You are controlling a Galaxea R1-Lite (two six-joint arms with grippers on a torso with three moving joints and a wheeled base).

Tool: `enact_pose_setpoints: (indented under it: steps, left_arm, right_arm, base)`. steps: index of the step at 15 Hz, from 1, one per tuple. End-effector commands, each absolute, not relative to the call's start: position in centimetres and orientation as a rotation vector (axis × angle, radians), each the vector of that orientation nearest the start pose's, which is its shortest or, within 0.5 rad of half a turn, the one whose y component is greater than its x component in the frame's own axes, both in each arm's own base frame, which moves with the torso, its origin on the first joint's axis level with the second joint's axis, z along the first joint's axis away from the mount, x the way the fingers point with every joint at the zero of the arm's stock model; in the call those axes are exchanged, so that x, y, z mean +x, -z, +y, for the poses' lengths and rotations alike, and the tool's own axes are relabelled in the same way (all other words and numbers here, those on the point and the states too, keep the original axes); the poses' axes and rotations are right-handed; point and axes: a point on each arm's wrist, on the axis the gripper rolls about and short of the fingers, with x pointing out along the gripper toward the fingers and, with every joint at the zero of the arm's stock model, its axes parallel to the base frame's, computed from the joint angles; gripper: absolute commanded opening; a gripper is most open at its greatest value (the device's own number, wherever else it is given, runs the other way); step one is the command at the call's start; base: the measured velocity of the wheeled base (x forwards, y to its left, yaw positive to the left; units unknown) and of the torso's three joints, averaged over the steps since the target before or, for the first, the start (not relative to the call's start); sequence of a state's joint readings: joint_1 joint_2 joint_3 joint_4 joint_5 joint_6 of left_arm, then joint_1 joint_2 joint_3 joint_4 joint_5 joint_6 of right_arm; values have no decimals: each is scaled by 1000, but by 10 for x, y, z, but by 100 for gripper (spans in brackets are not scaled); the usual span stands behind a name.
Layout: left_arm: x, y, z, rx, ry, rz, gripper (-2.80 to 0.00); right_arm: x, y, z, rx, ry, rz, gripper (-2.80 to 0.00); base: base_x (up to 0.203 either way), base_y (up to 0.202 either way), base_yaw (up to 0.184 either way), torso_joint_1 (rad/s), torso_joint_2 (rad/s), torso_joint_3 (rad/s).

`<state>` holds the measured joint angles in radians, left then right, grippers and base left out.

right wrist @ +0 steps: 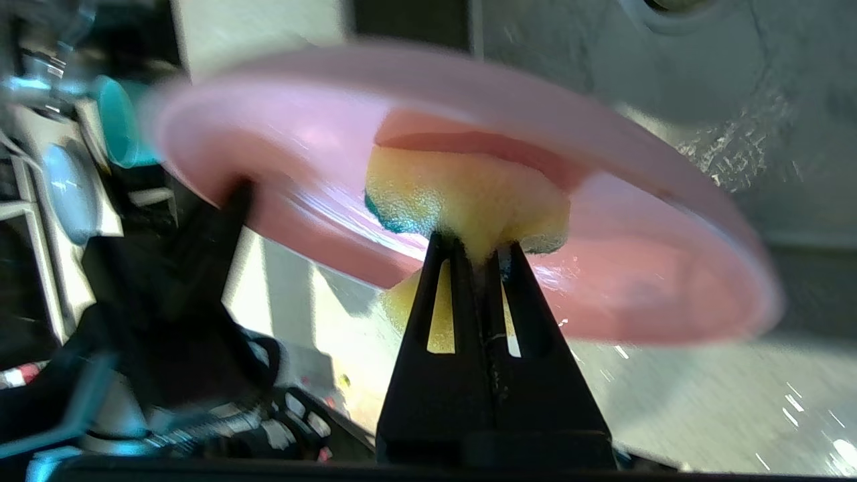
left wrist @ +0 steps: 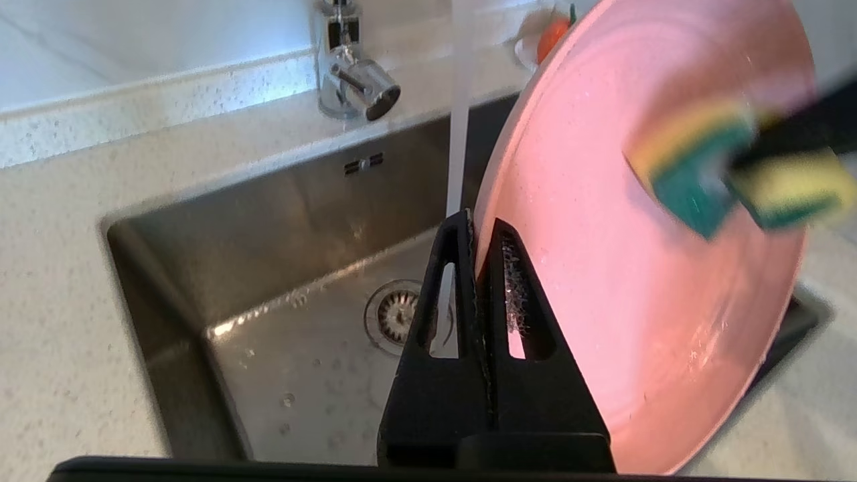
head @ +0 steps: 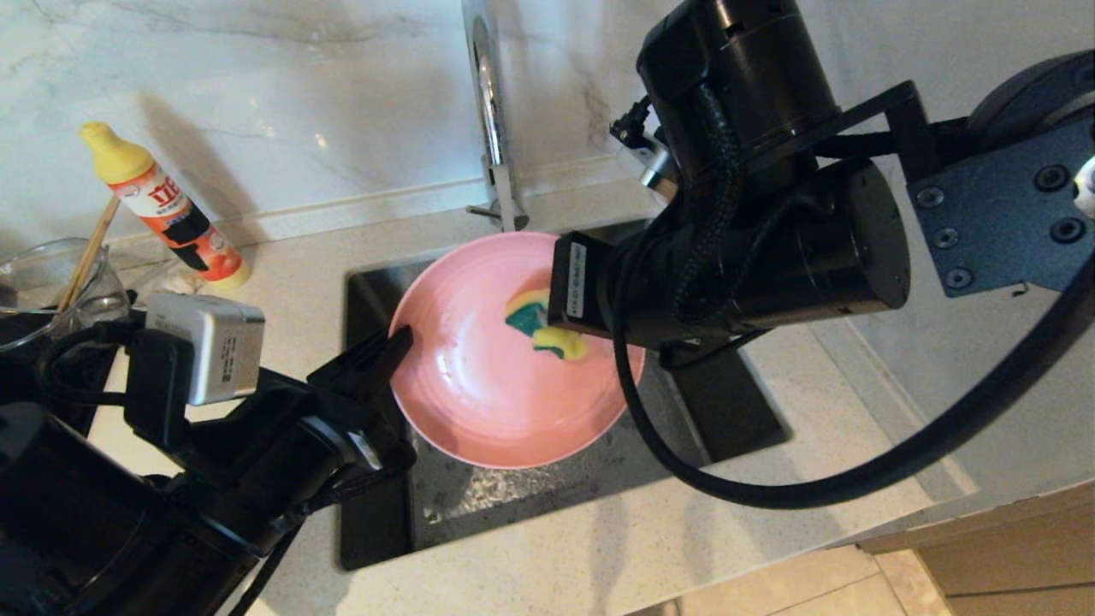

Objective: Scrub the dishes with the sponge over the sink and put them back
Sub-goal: Wipe the plate

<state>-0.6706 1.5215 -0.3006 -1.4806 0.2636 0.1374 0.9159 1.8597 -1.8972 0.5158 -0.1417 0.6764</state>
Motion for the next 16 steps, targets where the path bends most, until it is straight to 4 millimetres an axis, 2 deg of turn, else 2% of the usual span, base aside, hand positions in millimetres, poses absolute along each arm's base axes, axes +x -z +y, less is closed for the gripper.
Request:
enact_pose_setpoints:
  steps: [1,3,5,8,11,14,16]
  left_arm:
    - [173,-195,-129,0,381,-294,-280]
    - [176,-205,-132,-19,367,-326,-280]
    - [179,-207,-134,-21,364,-329,-280]
    - [184,-202,-138,-14,367,-309,-280]
    - [190,-194,-143,-3,371,-285,-280]
    - [191,-189,-146,6,381,-267,-280]
    - [188,-185,-146,12,391,-251,-280]
  right_arm:
    - [209,-324,266,384,-569,665,-280]
    - [205,-316,264,365,-565,697,-280]
    - [203,-310,265,352,-564,718,-280]
    - [199,-290,281,310,-572,777,-280]
    - [203,-281,297,296,-586,791,-280]
    - [204,-283,307,303,-610,776,-280]
    - [205,-296,309,332,-629,735,-280]
  base:
    - [0,0,0,0,0,0]
    - [0,0,0,0,0,0]
    - [0,0,0,0,0,0]
    - [0,0,0,0,0,0]
    - [0,0,0,0,0,0]
    - [0,0,0,0,0,0]
    - [0,0,0,0,0,0]
